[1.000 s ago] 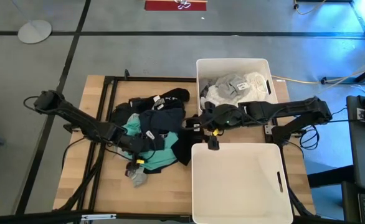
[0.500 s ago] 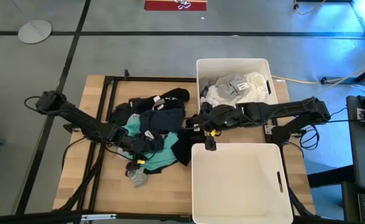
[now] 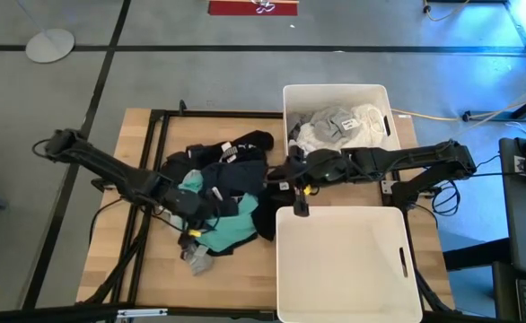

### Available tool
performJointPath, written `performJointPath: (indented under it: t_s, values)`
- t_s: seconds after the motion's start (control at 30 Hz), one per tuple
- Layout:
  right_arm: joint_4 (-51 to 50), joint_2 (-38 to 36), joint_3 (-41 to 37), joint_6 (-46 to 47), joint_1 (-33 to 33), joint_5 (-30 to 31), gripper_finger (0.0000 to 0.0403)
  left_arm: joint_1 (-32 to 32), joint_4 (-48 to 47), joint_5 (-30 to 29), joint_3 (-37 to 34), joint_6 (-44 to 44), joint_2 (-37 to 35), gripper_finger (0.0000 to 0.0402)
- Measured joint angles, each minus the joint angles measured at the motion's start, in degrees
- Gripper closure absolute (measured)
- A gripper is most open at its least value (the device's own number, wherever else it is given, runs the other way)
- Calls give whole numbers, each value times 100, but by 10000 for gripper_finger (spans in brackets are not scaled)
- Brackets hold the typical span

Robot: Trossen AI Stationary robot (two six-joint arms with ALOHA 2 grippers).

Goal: Sort clothes
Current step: Put the mint blue pants into the bottom white laundry bin

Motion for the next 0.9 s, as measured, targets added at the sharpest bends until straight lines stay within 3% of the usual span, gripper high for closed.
performJointPath:
  t_s: [0.13,0.37,0.9]
  values:
    - [443,116,0,-20,0,-104,102,0,-12,-407,280,372,-504,398]
    - [1285,686,0,-376,0,-243,102,5,415,-1794,421,1013,-1155,390]
    - [3554,1852,0,-726,0,-264,102,133,845,-2212,421,1374,-780,389]
